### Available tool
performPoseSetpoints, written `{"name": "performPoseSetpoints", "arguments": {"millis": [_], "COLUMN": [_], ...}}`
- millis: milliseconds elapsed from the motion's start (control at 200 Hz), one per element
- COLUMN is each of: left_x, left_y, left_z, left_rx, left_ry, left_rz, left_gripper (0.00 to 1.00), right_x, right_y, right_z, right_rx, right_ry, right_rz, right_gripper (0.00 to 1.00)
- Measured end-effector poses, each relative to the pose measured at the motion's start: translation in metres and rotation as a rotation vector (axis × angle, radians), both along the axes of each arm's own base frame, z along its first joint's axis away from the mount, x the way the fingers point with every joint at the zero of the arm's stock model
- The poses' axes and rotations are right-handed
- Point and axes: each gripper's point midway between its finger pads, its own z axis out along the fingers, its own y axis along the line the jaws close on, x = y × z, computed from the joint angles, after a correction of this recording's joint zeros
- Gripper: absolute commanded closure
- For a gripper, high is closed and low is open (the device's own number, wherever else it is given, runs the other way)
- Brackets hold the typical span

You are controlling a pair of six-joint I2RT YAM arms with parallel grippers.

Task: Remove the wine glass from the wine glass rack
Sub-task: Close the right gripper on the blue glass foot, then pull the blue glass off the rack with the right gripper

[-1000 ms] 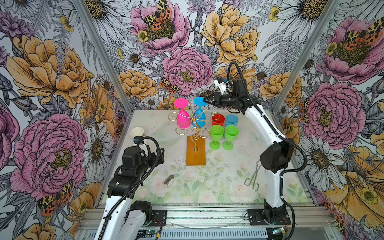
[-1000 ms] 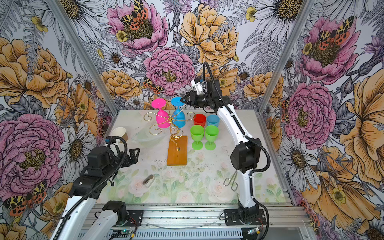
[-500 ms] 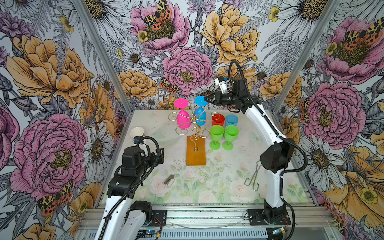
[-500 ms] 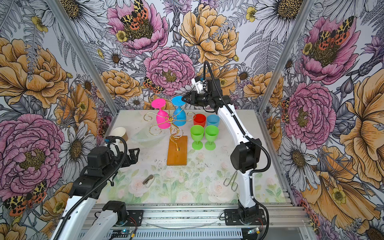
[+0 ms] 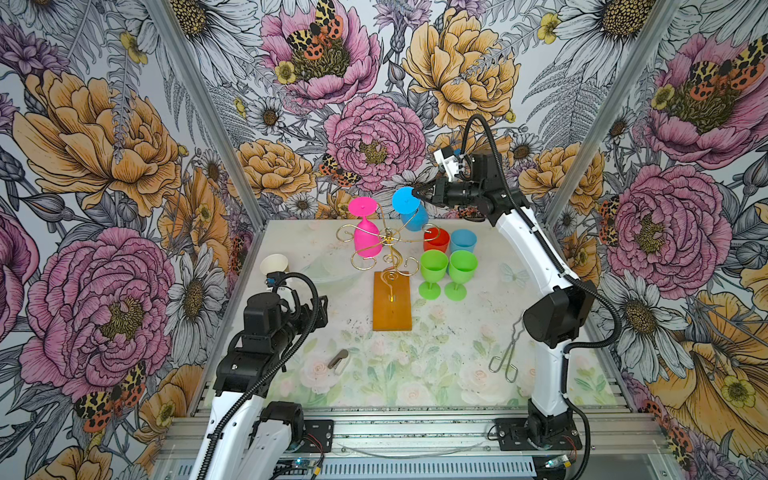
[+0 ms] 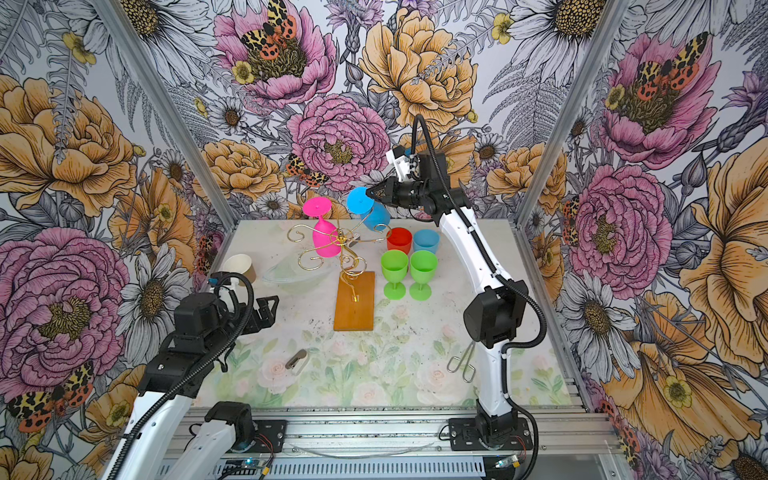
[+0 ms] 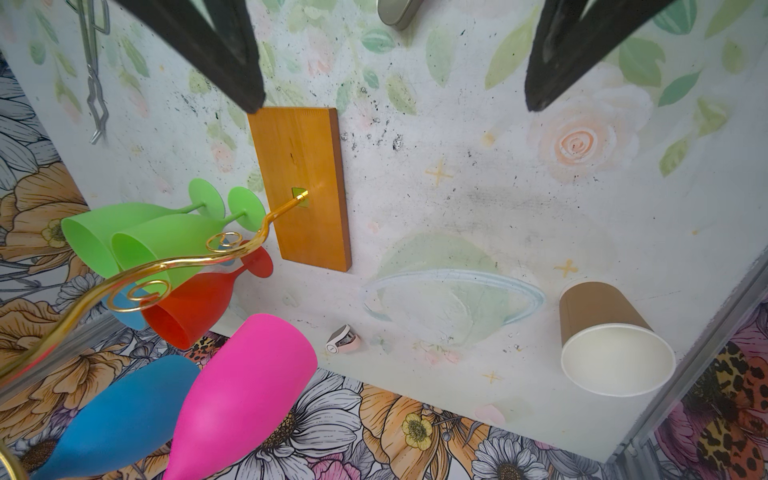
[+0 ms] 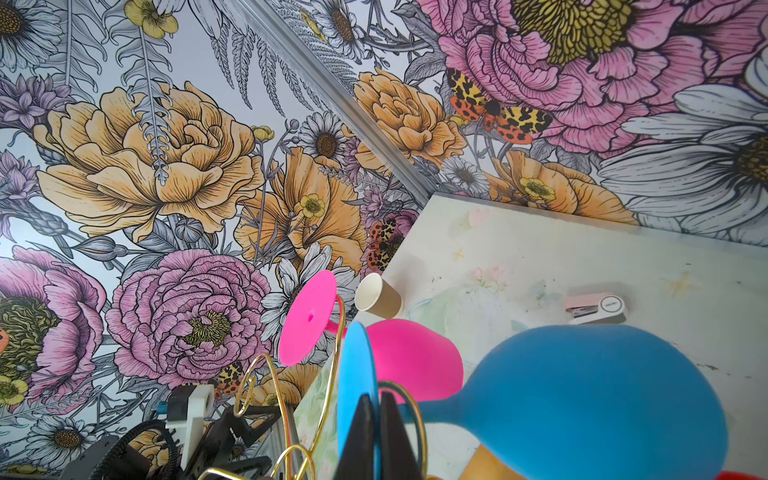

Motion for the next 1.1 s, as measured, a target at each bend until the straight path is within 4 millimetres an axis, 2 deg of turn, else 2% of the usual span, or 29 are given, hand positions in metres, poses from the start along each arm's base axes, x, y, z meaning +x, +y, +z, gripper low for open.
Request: {"name": "performPoseSetpoints", "arguments": {"millis": [606, 731, 961, 1101], "left_x": [0.0, 0.0, 0.0, 0.0], "left_y": [-0.001, 0.0, -0.001, -0.001], "left_z": [0.001, 0.001, 0.001, 0.001], "left_rx": [-0.002, -0.004, -0.007, -0.008], "left_ry": [-0.003, -0.002, -0.002, -0.004], "left_rz": [-0.003, 0.0, -0.005, -0.006], "left_gripper": [0.01, 0.01, 0.01, 0.01], "right_x": [-0.022, -0.031, -0.049, -0.05], "right_y": [-0.012, -0.007, 0.017, 0.028], "right_z": [-0.004, -0.007, -0.005, 0.003], "right_rx": [-0.014, -0.02, -0.022, -0.015], "right_ry": [0.046, 0.057, 0.051, 0.03], "right_rz": [-0.006, 0.008, 0.064, 0.084], "right_gripper": [1.0, 1.0, 1.0, 1.0]}}
